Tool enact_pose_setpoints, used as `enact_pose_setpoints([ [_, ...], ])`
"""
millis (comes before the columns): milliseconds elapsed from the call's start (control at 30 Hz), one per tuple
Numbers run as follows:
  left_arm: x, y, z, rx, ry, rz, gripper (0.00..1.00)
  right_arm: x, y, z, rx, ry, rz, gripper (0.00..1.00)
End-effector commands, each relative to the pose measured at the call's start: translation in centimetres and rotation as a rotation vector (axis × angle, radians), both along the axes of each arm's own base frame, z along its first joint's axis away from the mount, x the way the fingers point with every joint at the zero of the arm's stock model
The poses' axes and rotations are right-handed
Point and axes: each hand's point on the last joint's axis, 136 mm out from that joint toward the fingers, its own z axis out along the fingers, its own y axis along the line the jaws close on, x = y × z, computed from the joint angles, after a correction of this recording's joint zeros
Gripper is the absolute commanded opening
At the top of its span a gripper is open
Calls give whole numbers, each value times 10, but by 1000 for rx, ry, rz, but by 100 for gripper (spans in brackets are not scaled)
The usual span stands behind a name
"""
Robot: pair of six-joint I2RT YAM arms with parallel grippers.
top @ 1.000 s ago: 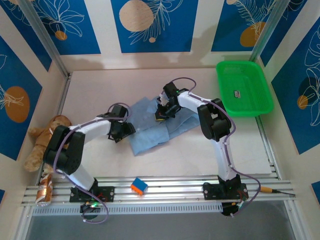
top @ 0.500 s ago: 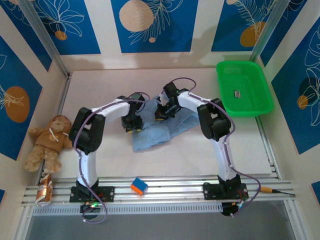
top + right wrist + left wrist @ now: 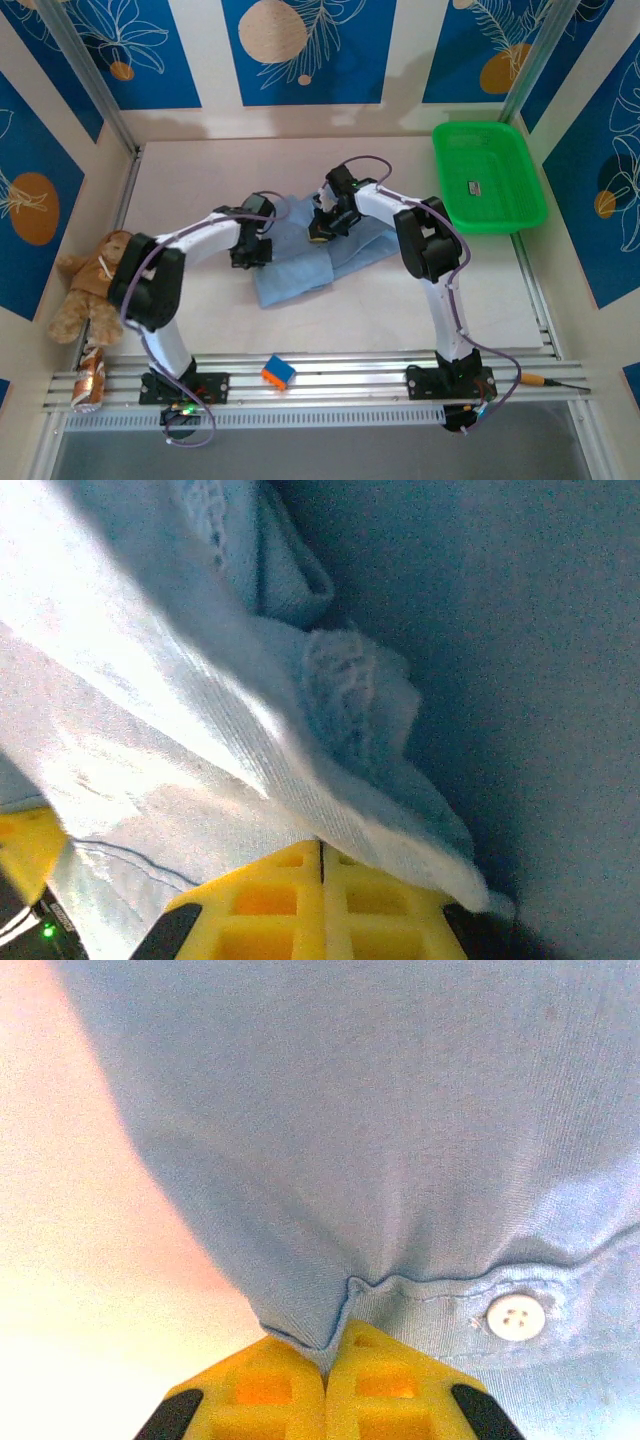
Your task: Fold and stack the long sleeve shirts
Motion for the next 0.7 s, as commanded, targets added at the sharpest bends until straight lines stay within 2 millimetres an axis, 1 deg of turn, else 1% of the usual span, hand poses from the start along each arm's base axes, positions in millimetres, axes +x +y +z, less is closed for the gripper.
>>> enact_pose_setpoints([
  [0, -12, 33, 23, 60, -54, -8, 0, -26, -7, -31, -155, 76, -23, 0],
  [100, -27, 48, 29, 33, -75, 9, 0, -31, 6, -33, -186, 87, -47, 0],
  [200, -39, 64, 31, 13, -87, 36, 0, -41, 20, -36, -219, 107, -73, 0],
  [267, -44, 73, 34, -3, -90, 49, 0, -46, 25, -38, -241, 113, -103, 0],
  [333, -45, 78, 43, -11, -104, 39, 0, -52, 35, -40, -240, 120, -132, 0],
  [433, -41, 77, 65, -18, -140, -9, 0, -59, 52, -41, -246, 120, -159, 0],
  [567, -34, 82, 112, 35, -204, -77, 0, -67, 79, -40, -227, 131, -217, 0],
  [600, -32, 82, 123, 35, -225, -92, 0, -68, 86, -40, -216, 138, -237, 0],
  [667, -29, 75, 140, 8, -257, -133, 0, -68, 99, -37, -184, 151, -264, 0],
])
